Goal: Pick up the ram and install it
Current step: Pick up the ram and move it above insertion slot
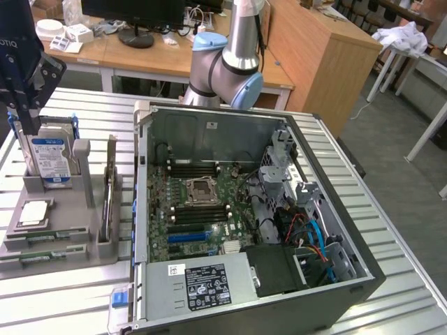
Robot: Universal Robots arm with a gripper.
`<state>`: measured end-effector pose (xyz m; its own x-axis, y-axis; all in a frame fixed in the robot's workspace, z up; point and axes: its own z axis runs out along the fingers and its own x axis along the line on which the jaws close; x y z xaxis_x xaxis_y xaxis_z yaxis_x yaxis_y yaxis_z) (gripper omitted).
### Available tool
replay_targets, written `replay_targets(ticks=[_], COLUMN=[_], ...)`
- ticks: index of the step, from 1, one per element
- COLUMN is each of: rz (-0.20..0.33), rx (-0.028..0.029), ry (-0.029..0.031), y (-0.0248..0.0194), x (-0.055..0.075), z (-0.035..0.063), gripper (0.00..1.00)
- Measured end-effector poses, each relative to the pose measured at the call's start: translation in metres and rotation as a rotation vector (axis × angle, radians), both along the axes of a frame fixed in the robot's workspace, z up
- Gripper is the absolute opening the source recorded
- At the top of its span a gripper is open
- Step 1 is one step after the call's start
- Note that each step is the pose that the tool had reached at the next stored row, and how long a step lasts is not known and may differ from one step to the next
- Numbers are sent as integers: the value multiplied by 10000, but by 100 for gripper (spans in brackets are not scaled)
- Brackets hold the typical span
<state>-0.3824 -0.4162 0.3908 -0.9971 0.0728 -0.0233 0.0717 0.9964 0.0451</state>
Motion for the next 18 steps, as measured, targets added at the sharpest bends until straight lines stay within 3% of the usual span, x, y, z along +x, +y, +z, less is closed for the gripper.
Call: replay_targets(ticks=[5, 18], rz=[359, 2723], rx=[0, 0], ry=[1, 0], y=[0, 0], x=[0, 0], z=[0, -3], gripper=[11, 11])
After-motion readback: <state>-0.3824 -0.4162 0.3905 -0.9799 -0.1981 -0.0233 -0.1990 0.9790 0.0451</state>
